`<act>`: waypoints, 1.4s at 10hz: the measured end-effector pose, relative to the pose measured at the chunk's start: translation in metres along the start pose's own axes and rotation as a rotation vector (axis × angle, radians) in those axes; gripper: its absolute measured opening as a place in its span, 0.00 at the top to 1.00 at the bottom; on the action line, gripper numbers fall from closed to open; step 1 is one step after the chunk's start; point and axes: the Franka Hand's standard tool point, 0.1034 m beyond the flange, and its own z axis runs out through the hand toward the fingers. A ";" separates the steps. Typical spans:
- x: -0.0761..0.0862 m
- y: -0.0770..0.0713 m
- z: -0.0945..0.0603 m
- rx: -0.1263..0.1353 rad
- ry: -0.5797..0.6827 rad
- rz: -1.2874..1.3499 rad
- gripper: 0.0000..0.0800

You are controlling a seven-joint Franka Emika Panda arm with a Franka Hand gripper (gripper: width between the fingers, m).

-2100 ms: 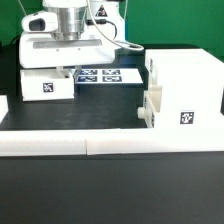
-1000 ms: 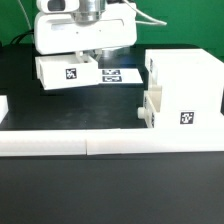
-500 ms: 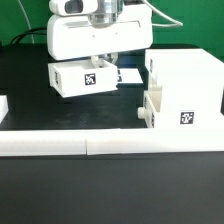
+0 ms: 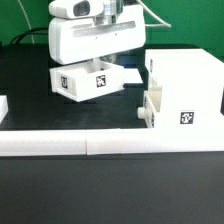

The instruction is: Assemble drawer

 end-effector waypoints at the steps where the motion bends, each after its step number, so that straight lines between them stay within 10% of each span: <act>1: 0.006 0.003 -0.003 -0.002 -0.010 -0.087 0.95; 14: 0.019 0.048 -0.016 0.005 -0.072 -0.903 0.95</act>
Offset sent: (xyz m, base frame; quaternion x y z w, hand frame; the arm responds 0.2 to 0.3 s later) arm 0.0169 -0.0295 0.0207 0.0372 -0.0407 -0.1715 0.9836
